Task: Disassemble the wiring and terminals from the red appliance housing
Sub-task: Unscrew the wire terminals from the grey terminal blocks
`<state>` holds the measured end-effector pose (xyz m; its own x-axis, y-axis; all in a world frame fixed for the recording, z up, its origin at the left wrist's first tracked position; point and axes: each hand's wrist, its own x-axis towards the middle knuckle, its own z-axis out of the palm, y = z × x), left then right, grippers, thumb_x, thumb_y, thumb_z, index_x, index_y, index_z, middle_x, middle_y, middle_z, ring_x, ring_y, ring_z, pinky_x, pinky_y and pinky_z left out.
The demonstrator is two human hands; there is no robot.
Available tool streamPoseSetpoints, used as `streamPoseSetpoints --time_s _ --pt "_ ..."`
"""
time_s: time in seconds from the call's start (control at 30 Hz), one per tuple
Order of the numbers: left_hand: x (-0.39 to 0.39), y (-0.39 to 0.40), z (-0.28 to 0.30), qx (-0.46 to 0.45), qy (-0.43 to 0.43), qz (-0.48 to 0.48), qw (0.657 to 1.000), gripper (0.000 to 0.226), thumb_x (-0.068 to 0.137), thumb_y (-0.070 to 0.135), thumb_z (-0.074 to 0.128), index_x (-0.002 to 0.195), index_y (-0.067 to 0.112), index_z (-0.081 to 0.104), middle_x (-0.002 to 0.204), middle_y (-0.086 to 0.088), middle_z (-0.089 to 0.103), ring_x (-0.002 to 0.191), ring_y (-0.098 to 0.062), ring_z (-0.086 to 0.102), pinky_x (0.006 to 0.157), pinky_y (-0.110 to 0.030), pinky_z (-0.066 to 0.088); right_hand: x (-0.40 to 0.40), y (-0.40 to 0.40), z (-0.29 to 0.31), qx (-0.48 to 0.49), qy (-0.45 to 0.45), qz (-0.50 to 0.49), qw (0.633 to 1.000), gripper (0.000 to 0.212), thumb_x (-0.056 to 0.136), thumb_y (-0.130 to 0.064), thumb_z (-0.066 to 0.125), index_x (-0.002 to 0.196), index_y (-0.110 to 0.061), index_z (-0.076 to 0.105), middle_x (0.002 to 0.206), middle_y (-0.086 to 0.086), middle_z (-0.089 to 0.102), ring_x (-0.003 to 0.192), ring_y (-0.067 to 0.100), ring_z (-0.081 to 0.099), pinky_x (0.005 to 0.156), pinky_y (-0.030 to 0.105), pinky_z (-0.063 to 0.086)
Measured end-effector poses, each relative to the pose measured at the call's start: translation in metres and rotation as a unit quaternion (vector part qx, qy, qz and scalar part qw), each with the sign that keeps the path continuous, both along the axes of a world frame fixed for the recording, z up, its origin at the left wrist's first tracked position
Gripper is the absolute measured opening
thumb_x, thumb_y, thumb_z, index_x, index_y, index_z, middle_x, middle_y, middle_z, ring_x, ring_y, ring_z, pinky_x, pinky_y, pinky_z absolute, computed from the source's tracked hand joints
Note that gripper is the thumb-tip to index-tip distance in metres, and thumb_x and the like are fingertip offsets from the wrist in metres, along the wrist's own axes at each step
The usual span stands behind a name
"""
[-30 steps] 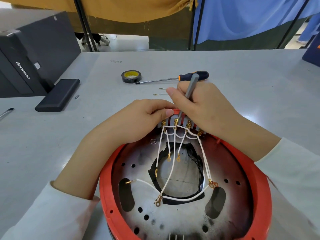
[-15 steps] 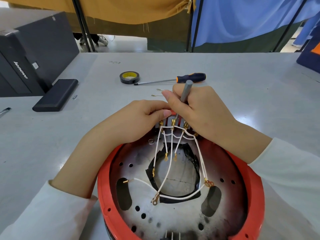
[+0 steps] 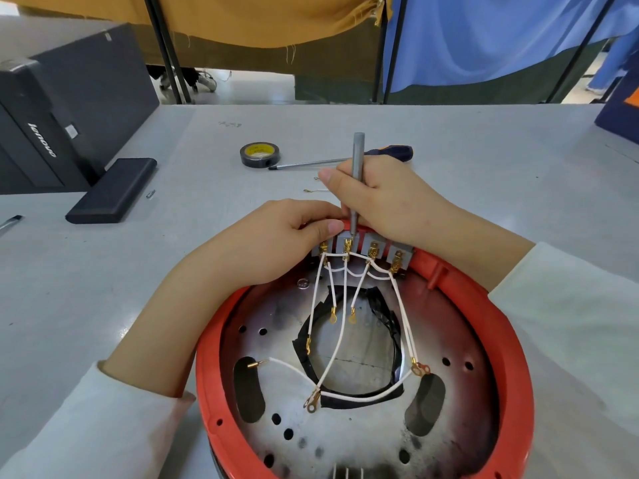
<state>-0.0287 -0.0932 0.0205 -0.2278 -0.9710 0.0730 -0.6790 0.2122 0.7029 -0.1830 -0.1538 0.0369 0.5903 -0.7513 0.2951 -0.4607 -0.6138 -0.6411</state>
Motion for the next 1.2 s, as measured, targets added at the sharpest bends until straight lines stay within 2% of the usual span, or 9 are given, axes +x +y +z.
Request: streamPoseSetpoints --time_s 0.1,0.2,0.27,0.37,0.47,0.63,0.77,1.03,1.2 --pt "0.000 0.001 0.001 0.004 -0.006 0.006 1.000 0.022 0.096 0.034 0.048 0.110 0.040 0.064 0.102 0.023 0.066 0.100 0.003 0.056 0.086 -0.005 0.037 0.000 0.000 0.002 0.028 0.012 0.002 1.000 0.046 0.099 -0.038 0.043 0.062 -0.011 0.045 0.051 -0.002 0.041 0.046 0.005 0.040 0.050 0.021 0.036" --pt "-0.001 0.000 0.000 0.005 -0.031 0.007 0.999 0.021 0.096 0.034 0.047 0.104 0.031 0.066 0.099 -0.001 0.069 0.096 -0.017 0.061 0.091 -0.033 0.044 0.003 0.000 0.005 0.065 0.033 0.009 0.997 0.051 0.099 -0.039 0.044 0.053 -0.016 0.046 0.037 -0.008 0.042 0.037 0.004 0.040 0.044 0.015 0.034" --pt "0.000 0.000 0.000 0.006 -0.033 0.006 0.999 0.022 0.096 0.034 0.046 0.104 0.028 0.066 0.098 -0.006 0.068 0.095 -0.022 0.060 0.090 -0.039 0.044 0.005 0.001 0.005 0.063 0.039 0.002 0.997 0.051 0.099 -0.038 0.044 0.052 -0.017 0.047 0.037 -0.008 0.043 0.035 0.004 0.040 0.043 0.016 0.034" --pt "0.000 0.001 0.001 0.007 -0.009 0.001 1.000 0.021 0.096 0.033 0.048 0.107 0.037 0.065 0.105 0.009 0.069 0.102 -0.008 0.060 0.097 -0.030 0.043 0.003 0.003 0.004 0.058 0.013 -0.014 0.998 0.048 0.099 -0.037 0.044 0.058 -0.011 0.047 0.043 -0.006 0.044 0.039 0.005 0.041 0.047 0.022 0.038" --pt "0.000 0.002 0.002 0.005 0.006 -0.007 1.000 0.024 0.096 0.033 0.048 0.113 0.038 0.064 0.111 0.021 0.066 0.106 0.005 0.057 0.100 -0.022 0.040 -0.004 0.007 0.003 0.042 -0.059 -0.031 0.997 0.045 0.100 -0.033 0.044 0.061 -0.012 0.048 0.037 -0.012 0.047 0.037 0.000 0.046 0.045 0.009 0.034" --pt "0.000 0.001 0.001 0.010 0.001 -0.010 1.000 0.026 0.097 0.035 0.047 0.116 0.037 0.064 0.112 0.021 0.065 0.108 0.002 0.057 0.103 -0.029 0.040 -0.012 0.014 -0.001 0.056 -0.127 -0.057 0.989 0.034 0.094 -0.033 0.056 0.066 -0.015 0.048 0.039 -0.006 0.051 0.036 0.001 0.048 0.043 0.010 0.036" --pt "0.000 0.002 0.002 0.012 0.001 -0.003 1.000 0.027 0.096 0.035 0.047 0.117 0.037 0.063 0.114 0.021 0.065 0.109 0.001 0.057 0.104 -0.031 0.040 -0.014 0.013 -0.006 0.044 -0.178 -0.101 0.978 0.040 0.091 -0.023 0.061 0.059 -0.013 0.040 0.036 -0.004 0.045 0.033 0.004 0.042 0.042 0.011 0.034" --pt "0.000 0.002 0.001 0.008 0.005 -0.008 1.000 0.026 0.097 0.032 0.047 0.117 0.037 0.063 0.112 0.021 0.066 0.108 0.003 0.057 0.104 -0.029 0.040 -0.012 0.014 -0.008 0.048 -0.176 -0.083 0.980 0.040 0.093 -0.014 0.055 0.058 -0.013 0.034 0.036 -0.007 0.040 0.031 0.004 0.045 0.038 0.014 0.036" --pt "0.000 0.002 0.001 0.003 0.000 -0.012 1.000 0.026 0.096 0.032 0.047 0.116 0.038 0.063 0.112 0.023 0.065 0.108 0.007 0.056 0.100 -0.019 0.039 -0.011 0.016 -0.007 0.019 -0.164 -0.081 0.983 0.040 0.094 -0.015 0.054 0.059 -0.012 0.035 0.044 -0.001 0.040 0.034 0.004 0.046 0.041 0.013 0.037"
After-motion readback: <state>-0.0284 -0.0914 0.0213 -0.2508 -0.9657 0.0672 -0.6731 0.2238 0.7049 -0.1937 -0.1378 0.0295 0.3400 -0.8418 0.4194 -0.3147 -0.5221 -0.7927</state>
